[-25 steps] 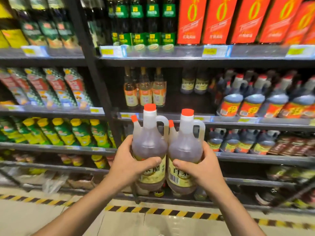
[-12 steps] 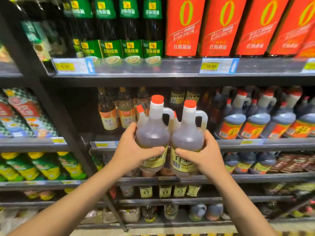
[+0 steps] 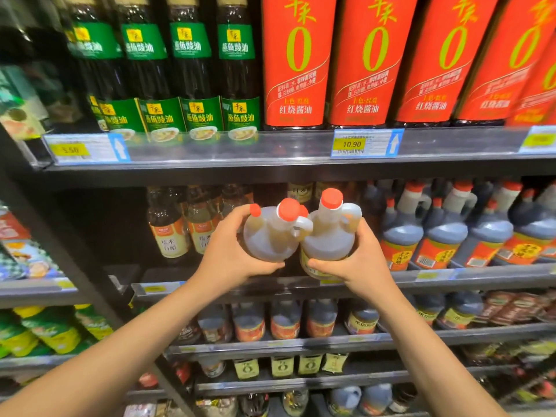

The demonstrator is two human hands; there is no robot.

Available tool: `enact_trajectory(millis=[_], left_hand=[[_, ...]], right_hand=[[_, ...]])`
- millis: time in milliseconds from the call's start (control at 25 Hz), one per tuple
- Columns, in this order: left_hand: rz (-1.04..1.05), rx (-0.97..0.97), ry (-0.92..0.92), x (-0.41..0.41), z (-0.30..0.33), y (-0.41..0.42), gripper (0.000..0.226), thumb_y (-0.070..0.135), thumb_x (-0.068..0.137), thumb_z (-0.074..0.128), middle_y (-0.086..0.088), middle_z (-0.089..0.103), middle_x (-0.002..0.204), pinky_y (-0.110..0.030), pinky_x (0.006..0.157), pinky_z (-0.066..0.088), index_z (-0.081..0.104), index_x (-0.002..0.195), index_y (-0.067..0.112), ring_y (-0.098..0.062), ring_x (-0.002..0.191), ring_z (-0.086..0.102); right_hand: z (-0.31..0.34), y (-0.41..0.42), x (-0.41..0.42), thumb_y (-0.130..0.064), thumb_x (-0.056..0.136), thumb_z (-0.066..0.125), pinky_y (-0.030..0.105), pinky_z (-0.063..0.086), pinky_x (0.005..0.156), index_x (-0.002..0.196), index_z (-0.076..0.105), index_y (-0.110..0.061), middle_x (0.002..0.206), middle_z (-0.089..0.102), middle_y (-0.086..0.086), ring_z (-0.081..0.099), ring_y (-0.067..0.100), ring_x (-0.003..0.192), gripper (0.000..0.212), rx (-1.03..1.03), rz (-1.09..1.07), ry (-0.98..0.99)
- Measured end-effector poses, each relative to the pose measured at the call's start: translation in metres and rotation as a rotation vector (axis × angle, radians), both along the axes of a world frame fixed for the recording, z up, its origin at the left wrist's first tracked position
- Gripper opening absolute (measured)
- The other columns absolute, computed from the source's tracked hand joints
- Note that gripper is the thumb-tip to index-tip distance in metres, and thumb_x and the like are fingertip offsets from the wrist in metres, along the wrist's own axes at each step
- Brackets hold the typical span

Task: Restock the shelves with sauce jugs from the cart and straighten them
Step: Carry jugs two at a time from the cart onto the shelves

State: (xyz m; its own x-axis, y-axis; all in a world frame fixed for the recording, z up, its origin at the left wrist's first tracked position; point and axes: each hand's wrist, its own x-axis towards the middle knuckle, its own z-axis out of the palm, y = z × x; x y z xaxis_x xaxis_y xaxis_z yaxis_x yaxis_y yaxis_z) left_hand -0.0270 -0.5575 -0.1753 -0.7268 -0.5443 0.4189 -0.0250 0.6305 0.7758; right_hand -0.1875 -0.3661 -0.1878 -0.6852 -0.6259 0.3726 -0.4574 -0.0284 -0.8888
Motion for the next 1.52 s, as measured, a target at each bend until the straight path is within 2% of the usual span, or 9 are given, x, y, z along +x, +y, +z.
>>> enact_trajectory(millis=[480,640,760,840,960,1080,1240,1360,1520], left_hand=[[0.068,0.162,-0.181,-0.046,-0.027,-0.008,0.066,0.045,0.049,0.098,0.004,0.076,0.095,-0.042,0.079,0.062,0.064,0.099,0.018,-0.007,0.091,0.072],[0.077,0.196,-0.229,-0.057,-0.038,-0.005,0.041,0.033,0.059,0.098,0.009,0.071,0.077,-0.019,0.06,0.054,0.062,0.077,0.024,-0.001,0.073,0.067],[0.117,0.241,-0.219,-0.063,-0.039,-0.007,0.045,0.038,0.062,0.096,0.003,0.071,0.084,-0.036,0.074,0.059,0.054,0.077,0.032,-0.013,0.081,0.068],[0.142,0.228,-0.24,-0.062,-0.039,-0.011,0.048,0.042,0.063,0.094,-0.01,0.074,0.098,-0.05,0.088,0.057,0.049,0.078,0.034,-0.025,0.092,0.07],[0.077,0.173,-0.268,-0.056,-0.035,-0.011,0.045,0.041,0.068,0.091,-0.012,0.074,0.102,-0.048,0.087,0.057,0.05,0.084,0.035,-0.026,0.095,0.07],[0.041,0.05,-0.333,-0.037,-0.035,-0.007,0.057,0.043,0.076,0.085,0.004,0.061,0.104,-0.025,0.07,0.051,0.048,0.115,0.023,-0.01,0.089,0.06],[-0.086,-0.328,-0.49,-0.003,-0.038,0.005,0.072,0.051,0.091,0.063,0.007,0.043,0.134,-0.032,0.08,0.052,0.018,0.146,0.049,-0.016,0.106,0.059],[-0.083,-0.652,-0.667,-0.013,-0.039,0.004,0.071,0.06,0.096,0.045,-0.004,0.043,0.11,-0.034,0.066,0.043,0.001,0.151,0.06,-0.027,0.092,0.056],[-0.061,-0.723,-0.713,-0.032,-0.029,-0.001,0.066,0.061,0.098,0.04,-0.003,0.037,0.088,-0.035,0.059,0.035,0.002,0.152,0.06,-0.028,0.082,0.054]], right_hand=[[-0.023,-0.023,-0.033,-0.027,0.062,0.097,0.028,0.054,0.08,0.113,0.049,-0.018,0.108,0.06,-0.004,0.061,0.014,0.102,0.071,0.222,-0.148,-0.164],[-0.032,-0.026,-0.041,-0.051,0.052,0.095,0.035,0.059,0.086,0.111,0.052,-0.018,0.114,0.061,0.005,0.064,0.018,0.104,0.08,0.288,-0.182,-0.207],[-0.029,-0.027,-0.042,-0.033,0.064,0.096,0.021,0.056,0.076,0.111,0.054,-0.019,0.102,0.065,-0.006,0.066,0.015,0.1,0.064,0.259,-0.187,-0.2],[-0.026,-0.026,-0.037,-0.034,0.067,0.095,0.025,0.052,0.079,0.113,0.048,-0.017,0.101,0.06,-0.009,0.062,0.015,0.101,0.068,0.289,-0.228,-0.159],[-0.026,-0.022,-0.023,-0.036,0.074,0.09,0.027,0.048,0.081,0.127,0.037,-0.01,0.115,0.059,-0.001,0.06,0.019,0.109,0.079,0.288,-0.251,-0.101],[-0.036,-0.006,-0.003,-0.039,0.086,0.079,0.028,0.048,0.092,0.147,0.022,-0.023,0.134,0.055,-0.001,0.057,0.017,0.122,0.085,0.26,-0.207,0.02],[-0.047,0.008,0.009,-0.06,0.092,0.059,0.047,0.044,0.108,0.147,0.02,-0.056,0.155,0.035,0.01,0.039,0.036,0.14,0.068,0.635,-0.058,0.335],[-0.046,-0.005,0.005,-0.066,0.092,0.054,0.051,0.04,0.113,0.153,0.01,-0.059,0.161,0.02,0.023,0.025,0.045,0.146,0.075,0.862,-0.051,0.399],[-0.037,-0.021,-0.002,-0.064,0.089,0.059,0.048,0.044,0.109,0.154,0.014,-0.055,0.153,0.029,0.024,0.035,0.044,0.14,0.08,0.927,-0.032,0.396]])
